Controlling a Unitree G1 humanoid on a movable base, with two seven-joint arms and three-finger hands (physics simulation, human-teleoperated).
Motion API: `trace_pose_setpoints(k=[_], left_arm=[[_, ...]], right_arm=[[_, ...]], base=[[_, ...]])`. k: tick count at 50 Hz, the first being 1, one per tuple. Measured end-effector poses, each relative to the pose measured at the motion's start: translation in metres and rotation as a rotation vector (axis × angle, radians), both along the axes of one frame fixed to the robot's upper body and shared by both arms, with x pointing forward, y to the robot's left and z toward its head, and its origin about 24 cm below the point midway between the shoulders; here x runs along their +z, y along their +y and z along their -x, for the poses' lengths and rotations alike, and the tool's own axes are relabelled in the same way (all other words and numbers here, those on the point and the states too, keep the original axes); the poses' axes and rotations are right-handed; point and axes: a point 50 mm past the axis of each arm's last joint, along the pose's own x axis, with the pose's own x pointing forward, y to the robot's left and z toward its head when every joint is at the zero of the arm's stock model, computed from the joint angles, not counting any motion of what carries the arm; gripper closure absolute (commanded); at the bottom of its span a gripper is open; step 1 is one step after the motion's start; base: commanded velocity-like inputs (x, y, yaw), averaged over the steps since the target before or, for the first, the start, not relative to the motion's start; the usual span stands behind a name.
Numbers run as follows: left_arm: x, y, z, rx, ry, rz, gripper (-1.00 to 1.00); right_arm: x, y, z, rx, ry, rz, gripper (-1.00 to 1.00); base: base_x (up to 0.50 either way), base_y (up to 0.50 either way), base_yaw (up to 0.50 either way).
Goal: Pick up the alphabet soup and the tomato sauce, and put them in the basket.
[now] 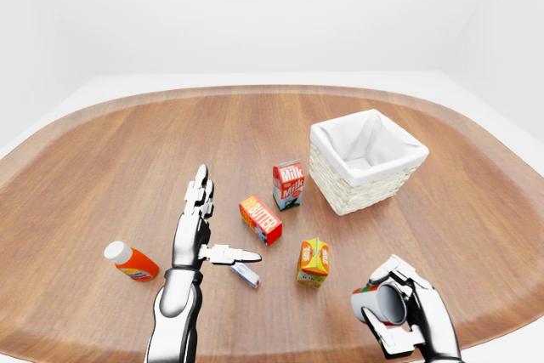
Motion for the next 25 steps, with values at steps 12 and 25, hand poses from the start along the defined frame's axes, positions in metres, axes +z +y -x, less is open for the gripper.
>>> trace_pose_setpoints(k=[12, 25], left_arm=[[0.0, 0.0, 0.0, 0.0, 0.0, 0.0, -1.0], [0.0, 0.0, 0.0, 0.0, 0.0, 0.0, -1.0]], right_arm=[[0.015, -0.002, 0.004, 0.001, -0.059, -0.035, 1.0], [0.023, 0.003, 0.003, 0.029, -0.096, -0.057, 1.0]], base=[[0.0, 0.0, 0.0], [0.0, 0.0, 0.0]])
